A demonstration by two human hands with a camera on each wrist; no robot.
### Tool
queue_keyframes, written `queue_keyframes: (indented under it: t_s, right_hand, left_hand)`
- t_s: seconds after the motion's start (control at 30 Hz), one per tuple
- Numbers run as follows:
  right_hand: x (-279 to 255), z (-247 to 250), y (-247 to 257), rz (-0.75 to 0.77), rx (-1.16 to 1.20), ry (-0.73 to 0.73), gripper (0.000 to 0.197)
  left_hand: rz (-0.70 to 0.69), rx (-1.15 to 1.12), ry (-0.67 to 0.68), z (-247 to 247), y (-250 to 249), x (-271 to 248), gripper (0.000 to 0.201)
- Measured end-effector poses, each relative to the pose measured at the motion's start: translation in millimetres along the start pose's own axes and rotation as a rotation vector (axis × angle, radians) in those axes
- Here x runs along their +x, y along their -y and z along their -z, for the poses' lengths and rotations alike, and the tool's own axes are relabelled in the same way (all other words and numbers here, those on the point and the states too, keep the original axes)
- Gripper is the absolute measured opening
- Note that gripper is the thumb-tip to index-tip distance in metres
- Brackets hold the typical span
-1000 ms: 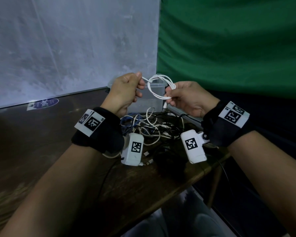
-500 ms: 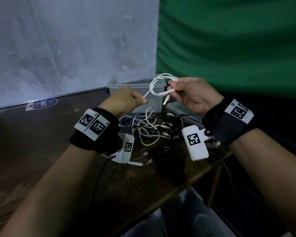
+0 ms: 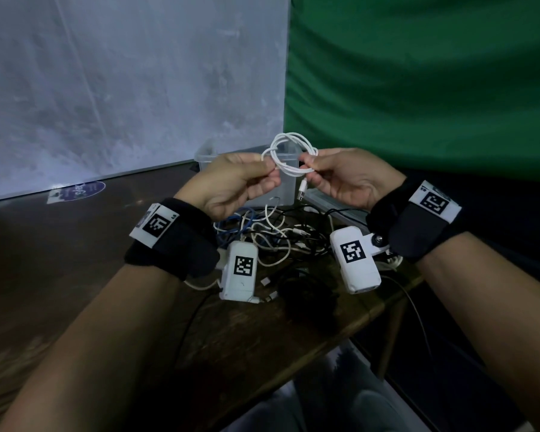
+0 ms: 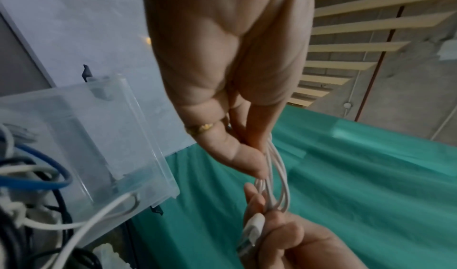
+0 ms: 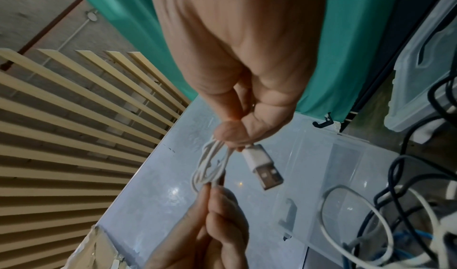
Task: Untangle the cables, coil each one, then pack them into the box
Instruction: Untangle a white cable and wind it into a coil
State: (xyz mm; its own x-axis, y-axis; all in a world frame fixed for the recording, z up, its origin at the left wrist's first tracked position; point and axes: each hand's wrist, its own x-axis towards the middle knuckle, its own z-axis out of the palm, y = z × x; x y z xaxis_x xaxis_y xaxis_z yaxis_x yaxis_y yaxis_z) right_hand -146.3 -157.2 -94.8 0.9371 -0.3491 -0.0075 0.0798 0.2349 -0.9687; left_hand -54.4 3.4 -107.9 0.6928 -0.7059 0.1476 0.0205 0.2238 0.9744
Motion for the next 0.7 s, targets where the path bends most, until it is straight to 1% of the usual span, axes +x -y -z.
queue_keyframes:
  t_s: [0.13, 0.23, 0.33, 0.4, 0.47, 0.5, 0.57, 0.6, 0.63, 0.7]
  right_hand:
    - [2.7, -0.9, -1.7, -0.014, 0.001, -0.003, 0.011]
    - [3.3, -2.4, -2.6, -0.026, 0.002, -0.006, 0.007]
    - [3.7, -4.1, -2.7, -0.027, -0.009, -0.015, 0.007]
    - [3.2, -5.3, -2.5, -0.026, -0.019, -0.021, 0.007]
    - [2.7, -6.9, -2.7, -0.016, -0.031, -0.045, 0.009]
    - [2.4, -7.9, -2.9, -0.002, -0.028, -0.075, 0.012]
    - [2.6, -8.0, -4.5, 0.051, -0.04, -0.147, 0.029]
    - [2.3, -7.8, -5.9, 0.085, -0.065, -0.167, 0.034]
    - [2.3, -7.4, -7.6, 0.117, -0.094, -0.178, 0.035]
    - [3.3, -7.0, -10.6, 0.168, -0.154, -0.179, 0.027]
  left_hand:
    - [-0.018, 0.009, 0.056, -3.5, -0.4, -4.8, 0.014]
    - [-0.048, 0.048, 0.051, -5.1, -0.4, -5.5, 0.014]
    - [-0.085, 0.045, 0.033, -9.1, -0.4, -6.3, 0.01]
    - [-0.118, 0.06, -0.006, -13.8, 0.1, -5.9, 0.009]
    - [-0.146, 0.082, -0.072, -18.4, 2.0, -3.9, 0.01]
    - [-0.154, 0.084, -0.104, -19.9, 3.1, -2.8, 0.01]
    - [-0.16, 0.083, -0.152, -21.4, 5.6, -0.6, 0.012]
    - [-0.155, 0.081, -0.165, -21.8, 6.7, 0.1, 0.012]
    - [-0.147, 0.077, -0.171, -22.0, 7.6, 0.6, 0.012]
    - [-0.131, 0.066, -0.181, -21.6, 8.1, 1.5, 0.013]
